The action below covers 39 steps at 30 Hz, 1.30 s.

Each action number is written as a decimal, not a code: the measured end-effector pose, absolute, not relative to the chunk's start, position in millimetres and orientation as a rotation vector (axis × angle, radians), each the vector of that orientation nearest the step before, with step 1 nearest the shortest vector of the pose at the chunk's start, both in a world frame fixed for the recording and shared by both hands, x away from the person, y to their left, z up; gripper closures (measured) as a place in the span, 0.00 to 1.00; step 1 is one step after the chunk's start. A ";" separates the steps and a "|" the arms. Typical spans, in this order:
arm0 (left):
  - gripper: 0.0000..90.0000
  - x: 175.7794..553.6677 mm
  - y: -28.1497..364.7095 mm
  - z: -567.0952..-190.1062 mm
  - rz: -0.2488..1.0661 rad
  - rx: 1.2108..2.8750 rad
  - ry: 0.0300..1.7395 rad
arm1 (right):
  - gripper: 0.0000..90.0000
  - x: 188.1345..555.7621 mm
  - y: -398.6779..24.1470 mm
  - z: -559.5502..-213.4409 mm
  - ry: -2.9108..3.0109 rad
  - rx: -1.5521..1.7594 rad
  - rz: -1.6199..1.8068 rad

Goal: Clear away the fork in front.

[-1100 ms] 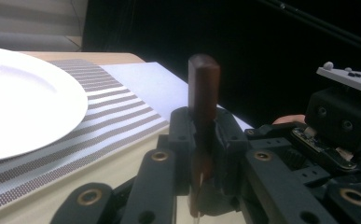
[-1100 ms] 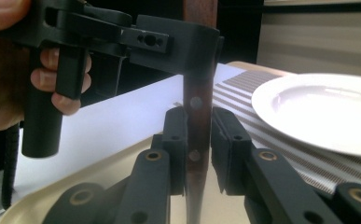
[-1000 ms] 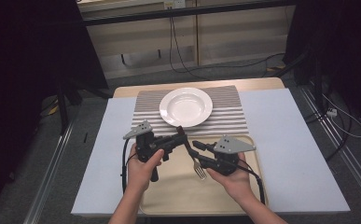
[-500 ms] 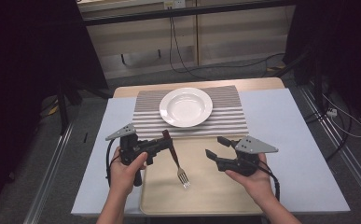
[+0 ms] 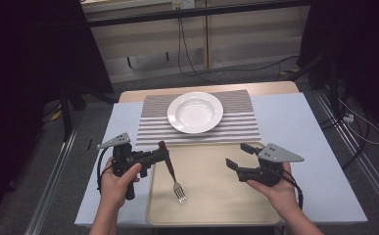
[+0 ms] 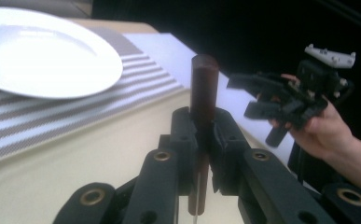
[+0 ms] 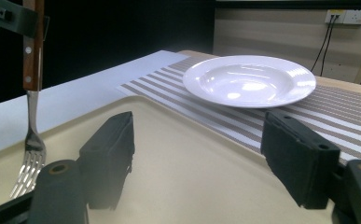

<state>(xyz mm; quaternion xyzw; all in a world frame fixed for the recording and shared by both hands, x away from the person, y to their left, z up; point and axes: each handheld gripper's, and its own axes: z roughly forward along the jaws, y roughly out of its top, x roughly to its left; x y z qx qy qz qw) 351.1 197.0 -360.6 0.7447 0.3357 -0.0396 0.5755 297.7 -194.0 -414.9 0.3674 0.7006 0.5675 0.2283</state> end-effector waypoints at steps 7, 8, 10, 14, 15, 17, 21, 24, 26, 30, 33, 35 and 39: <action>0.90 356.0 197.3 -372.5 -0.108 1.758 0.804 | 0.25 289.7 -210.3 -415.4 1.910 1.017 1.554; 0.90 357.4 196.5 -374.3 -0.097 1.753 0.812 | 0.25 289.3 -212.1 -415.8 1.902 1.023 1.555; 0.89 359.6 194.1 -378.8 -0.054 1.750 0.814 | 0.25 289.1 -214.2 -416.9 1.887 1.037 1.566; 0.86 365.3 188.7 -392.6 0.023 1.734 0.820 | 0.24 289.2 -215.3 -417.8 1.880 1.040 1.575; 0.85 367.0 187.9 -395.7 0.042 1.744 0.818 | 0.24 289.1 -215.7 -418.0 1.881 1.041 1.578; 0.84 368.6 187.5 -400.2 0.058 1.747 0.823 | 0.24 289.3 -217.7 -418.6 1.877 1.045 1.584; 0.81 371.1 185.2 -411.1 0.076 1.791 0.846 | 0.24 289.9 -223.5 -420.8 1.860 1.072 1.596; 0.78 372.3 184.5 -417.9 0.086 1.820 0.862 | 0.24 290.0 -226.4 -421.9 1.849 1.098 1.600; 0.77 372.3 185.4 -420.1 0.099 1.841 0.863 | 0.24 289.6 -227.2 -421.7 1.850 1.094 1.598; 0.74 371.4 190.4 -423.2 0.129 1.889 0.865 | 0.24 287.7 -227.9 -420.8 1.848 1.093 1.602; 0.72 371.3 195.7 -425.7 0.141 1.914 0.882 | 0.24 287.3 -228.6 -421.4 1.849 1.096 1.603; 0.72 371.0 197.4 -427.7 0.144 1.926 0.886 | 0.24 287.1 -228.9 -421.5 1.851 1.096 1.603; 0.72 370.9 195.7 -429.8 0.150 1.936 0.889 | 0.24 287.1 -229.5 -421.1 1.850 1.091 1.602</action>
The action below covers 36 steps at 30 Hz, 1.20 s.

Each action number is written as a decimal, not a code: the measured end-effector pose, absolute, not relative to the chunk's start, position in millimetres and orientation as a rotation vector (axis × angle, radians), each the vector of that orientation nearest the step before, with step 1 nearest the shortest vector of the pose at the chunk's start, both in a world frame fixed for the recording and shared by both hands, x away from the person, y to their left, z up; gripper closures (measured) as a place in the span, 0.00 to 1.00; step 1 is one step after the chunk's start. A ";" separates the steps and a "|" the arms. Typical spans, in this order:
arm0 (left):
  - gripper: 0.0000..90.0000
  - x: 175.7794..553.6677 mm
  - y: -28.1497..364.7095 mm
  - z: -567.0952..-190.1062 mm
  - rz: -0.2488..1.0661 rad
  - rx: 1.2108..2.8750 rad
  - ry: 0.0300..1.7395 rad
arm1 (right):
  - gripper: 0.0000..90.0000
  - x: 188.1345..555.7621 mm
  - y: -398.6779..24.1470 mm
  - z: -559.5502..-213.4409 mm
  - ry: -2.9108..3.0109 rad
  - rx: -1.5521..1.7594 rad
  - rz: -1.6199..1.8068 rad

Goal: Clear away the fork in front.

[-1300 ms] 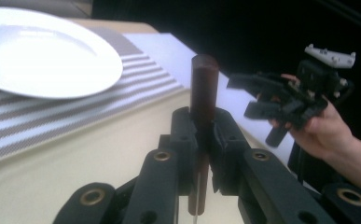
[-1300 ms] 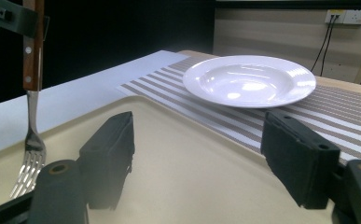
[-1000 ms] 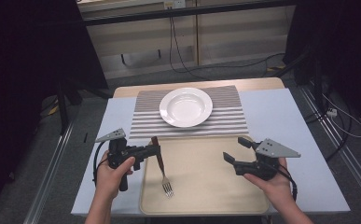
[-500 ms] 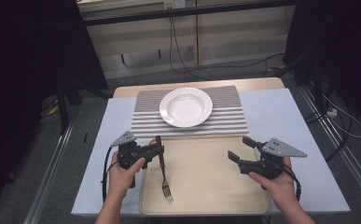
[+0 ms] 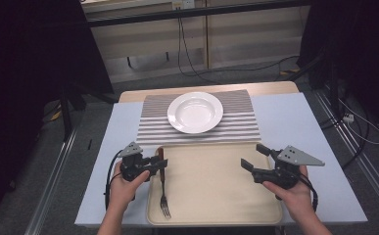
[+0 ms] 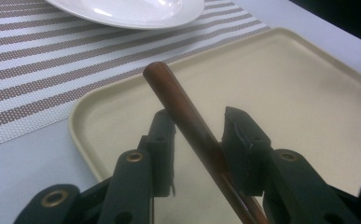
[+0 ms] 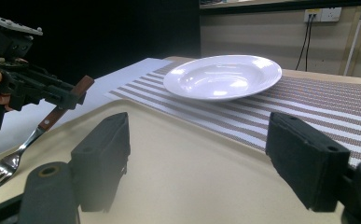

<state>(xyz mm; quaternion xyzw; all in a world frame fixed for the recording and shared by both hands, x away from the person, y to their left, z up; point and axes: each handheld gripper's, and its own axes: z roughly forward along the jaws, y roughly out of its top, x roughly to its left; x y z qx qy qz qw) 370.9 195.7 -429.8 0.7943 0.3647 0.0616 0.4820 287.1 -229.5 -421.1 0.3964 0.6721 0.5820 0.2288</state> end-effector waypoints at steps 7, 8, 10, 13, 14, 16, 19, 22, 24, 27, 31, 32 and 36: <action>0.69 372.0 194.0 -436.9 0.164 1.969 0.899 | 0.25 287.0 -230.0 -422.0 1.851 1.097 1.614; 0.69 372.0 193.4 -437.8 0.164 1.967 0.905 | 0.25 287.0 -230.0 -422.1 1.851 1.099 1.615; 0.69 372.6 192.7 -439.5 0.162 1.973 0.907 | 0.25 287.0 -229.7 -422.3 1.853 1.101 1.612; 0.67 373.6 191.8 -442.0 0.171 1.986 0.913 | 0.25 287.3 -229.4 -422.5 1.855 1.098 1.614; 0.66 374.5 191.6 -443.6 0.177 1.990 0.914 | 0.25 287.4 -229.4 -422.7 1.856 1.096 1.616; 0.65 375.4 191.4 -445.4 0.178 1.999 0.921 | 0.25 287.5 -229.3 -422.8 1.857 1.096 1.615; 0.65 376.2 189.8 -447.8 0.195 2.029 0.922 | 0.25 288.2 -229.6 -423.5 1.859 1.099 1.616; 0.67 376.6 189.2 -448.7 0.199 2.035 0.915 | 0.25 288.8 -229.7 -424.4 1.862 1.100 1.614; 0.66 376.6 189.0 -448.9 0.197 2.035 0.917 | 0.25 289.1 -229.7 -424.7 1.865 1.099 1.614; 0.66 377.3 189.1 -449.5 0.199 2.031 0.925 | 0.25 289.3 -230.1 -424.9 1.865 1.099 1.615; 0.65 377.8 189.9 -447.8 0.200 2.009 0.930 | 0.25 289.2 -232.1 -426.0 1.864 1.104 1.611; 0.63 377.4 190.1 -447.4 0.202 2.006 0.935 | 0.25 289.3 -232.7 -426.3 1.863 1.106 1.612; 0.59 374.4 191.7 -443.8 0.198 1.991 0.938 | 0.24 291.0 -233.0 -428.2 1.877 1.112 1.604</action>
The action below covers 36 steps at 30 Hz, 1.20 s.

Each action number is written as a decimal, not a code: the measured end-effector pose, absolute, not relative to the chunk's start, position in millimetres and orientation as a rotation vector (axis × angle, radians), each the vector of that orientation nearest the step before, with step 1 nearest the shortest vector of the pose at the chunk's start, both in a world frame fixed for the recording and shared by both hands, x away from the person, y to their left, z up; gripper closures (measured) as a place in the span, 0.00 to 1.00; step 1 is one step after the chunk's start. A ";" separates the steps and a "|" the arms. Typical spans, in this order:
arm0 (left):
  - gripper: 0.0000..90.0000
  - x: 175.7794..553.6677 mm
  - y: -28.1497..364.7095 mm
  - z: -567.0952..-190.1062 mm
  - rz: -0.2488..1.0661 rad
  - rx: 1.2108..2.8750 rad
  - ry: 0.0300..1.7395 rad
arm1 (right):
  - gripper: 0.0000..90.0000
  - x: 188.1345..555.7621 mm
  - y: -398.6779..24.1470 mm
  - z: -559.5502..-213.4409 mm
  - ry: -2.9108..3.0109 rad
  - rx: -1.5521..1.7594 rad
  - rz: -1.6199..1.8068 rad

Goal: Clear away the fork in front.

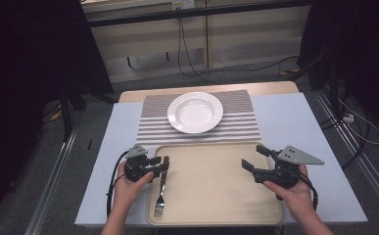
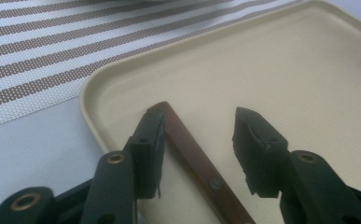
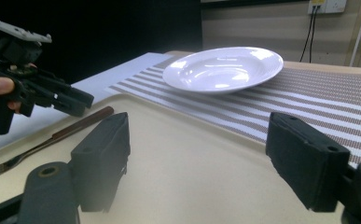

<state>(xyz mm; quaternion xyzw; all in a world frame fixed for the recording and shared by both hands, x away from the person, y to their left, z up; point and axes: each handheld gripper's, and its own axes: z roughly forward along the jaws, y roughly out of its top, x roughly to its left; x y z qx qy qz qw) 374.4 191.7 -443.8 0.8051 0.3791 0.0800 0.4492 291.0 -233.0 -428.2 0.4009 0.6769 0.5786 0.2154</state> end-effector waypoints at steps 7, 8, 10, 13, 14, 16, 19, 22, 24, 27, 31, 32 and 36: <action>0.46 369.6 196.5 -434.9 0.175 1.931 0.941 | 0.21 291.7 -231.1 -433.3 1.923 1.123 1.587; 0.46 368.4 197.3 -433.0 0.174 1.915 0.941 | 0.21 290.8 -231.5 -433.5 1.927 1.122 1.586; 0.43 366.9 198.7 -430.5 0.162 1.886 0.947 | 0.21 288.8 -232.5 -433.8 1.930 1.130 1.577; 0.40 364.7 202.2 -426.8 0.164 1.859 0.950 | 0.21 286.4 -234.2 -433.2 1.930 1.136 1.570; 0.40 363.9 204.0 -425.6 0.169 1.857 0.950 | 0.21 286.0 -234.9 -433.2 1.930 1.137 1.569; 0.36 362.6 206.8 -424.1 0.178 1.857 0.948 | 0.20 285.6 -236.2 -433.2 1.931 1.144 1.567; 0.28 357.6 212.5 -420.9 0.200 1.871 0.936 | 0.20 285.3 -240.5 -432.9 1.929 1.151 1.560; 0.24 350.0 222.2 -417.0 0.231 1.881 0.913 | 0.19 283.1 -246.6 -432.3 1.936 1.153 1.536; 0.23 346.2 228.1 -415.9 0.240 1.877 0.923 | 0.19 280.0 -251.7 -432.9 1.941 1.154 1.521; 0.21 342.8 234.5 -416.0 0.243 1.872 0.928 | 0.18 274.8 -259.2 -434.8 1.954 1.157 1.491; 0.18 339.7 240.3 -416.7 0.250 1.871 0.939 | 0.18 267.9 -268.7 -436.6 1.947 1.170 1.472; 0.18 339.0 241.9 -416.6 0.252 1.872 0.936 | 0.18 267.4 -270.2 -436.5 1.943 1.169 1.473; 0.16 336.2 247.0 -416.7 0.266 1.874 0.932 | 0.18 263.7 -275.1 -435.8 1.948 1.163 1.454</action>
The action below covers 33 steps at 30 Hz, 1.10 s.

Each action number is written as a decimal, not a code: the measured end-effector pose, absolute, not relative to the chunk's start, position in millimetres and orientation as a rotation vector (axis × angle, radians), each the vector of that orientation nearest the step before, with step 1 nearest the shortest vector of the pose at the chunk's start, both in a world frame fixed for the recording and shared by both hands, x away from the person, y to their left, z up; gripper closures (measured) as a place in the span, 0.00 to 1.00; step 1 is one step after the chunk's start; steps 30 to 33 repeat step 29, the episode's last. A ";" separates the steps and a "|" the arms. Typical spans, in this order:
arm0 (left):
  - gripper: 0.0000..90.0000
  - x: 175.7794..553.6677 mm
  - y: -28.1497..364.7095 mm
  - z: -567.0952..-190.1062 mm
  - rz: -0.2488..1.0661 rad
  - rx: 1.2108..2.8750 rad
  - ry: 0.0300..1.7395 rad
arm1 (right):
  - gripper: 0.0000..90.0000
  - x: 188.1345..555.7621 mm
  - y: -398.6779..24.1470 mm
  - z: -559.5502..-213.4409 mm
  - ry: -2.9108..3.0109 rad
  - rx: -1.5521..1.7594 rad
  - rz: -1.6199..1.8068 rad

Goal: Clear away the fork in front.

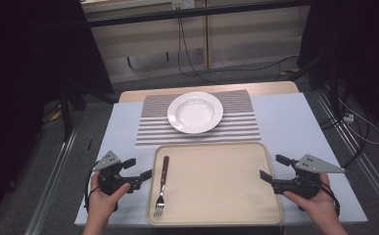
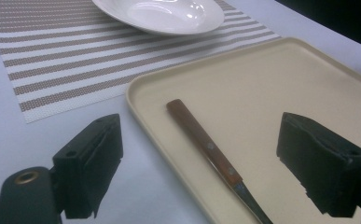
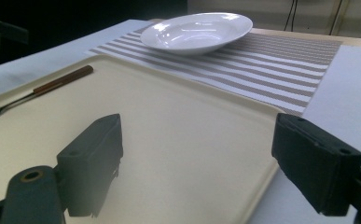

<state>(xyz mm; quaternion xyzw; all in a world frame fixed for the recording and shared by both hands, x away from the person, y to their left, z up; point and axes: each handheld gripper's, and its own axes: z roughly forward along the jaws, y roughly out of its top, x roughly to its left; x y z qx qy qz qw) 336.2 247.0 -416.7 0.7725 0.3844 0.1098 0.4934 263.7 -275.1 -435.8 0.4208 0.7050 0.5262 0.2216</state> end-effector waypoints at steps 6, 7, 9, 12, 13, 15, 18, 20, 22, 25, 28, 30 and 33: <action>0.14 332.7 254.7 -418.1 0.278 1.870 0.947 | 0.18 260.5 -278.5 -439.0 1.950 1.167 1.459; 0.14 332.5 255.2 -418.1 0.278 1.868 0.947 | 0.18 260.7 -278.5 -439.7 1.954 1.162 1.456; 0.13 332.2 256.6 -418.3 0.281 1.870 0.948 | 0.18 260.5 -279.0 -440.6 1.961 1.160 1.459; 0.13 332.5 257.0 -418.6 0.286 1.865 0.947 | 0.19 260.2 -281.4 -440.4 1.952 1.165 1.460; 0.13 332.5 257.0 -418.6 0.287 1.865 0.944 | 0.19 260.1 -282.9 -440.2 1.942 1.170 1.465; 0.13 332.6 257.2 -418.6 0.288 1.868 0.942 | 0.19 260.4 -284.8 -440.4 1.934 1.178 1.461; 0.12 332.3 255.7 -419.0 0.292 1.877 0.938 | 0.19 260.6 -287.7 -441.8 1.926 1.190 1.459; 0.12 332.5 254.8 -419.5 0.291 1.884 0.933 | 0.19 260.9 -289.1 -442.3 1.925 1.187 1.453; 0.12 332.6 254.7 -420.0 0.286 1.887 0.932 | 0.19 261.3 -290.3 -443.3 1.922 1.197 1.446; 0.11 333.5 255.3 -421.5 0.284 1.893 0.932 | 0.20 261.9 -290.9 -444.8 1.923 1.200 1.442; 0.10 334.1 255.8 -422.2 0.283 1.895 0.937 | 0.20 262.2 -289.3 -446.9 1.928 1.202 1.436; 0.10 334.3 256.1 -422.4 0.284 1.890 0.937 | 0.20 262.2 -288.7 -447.0 1.930 1.203 1.435; 0.10 334.3 256.1 -422.4 0.284 1.890 0.937 | 0.20 262.2 -288.7 -447.0 1.930 1.203 1.435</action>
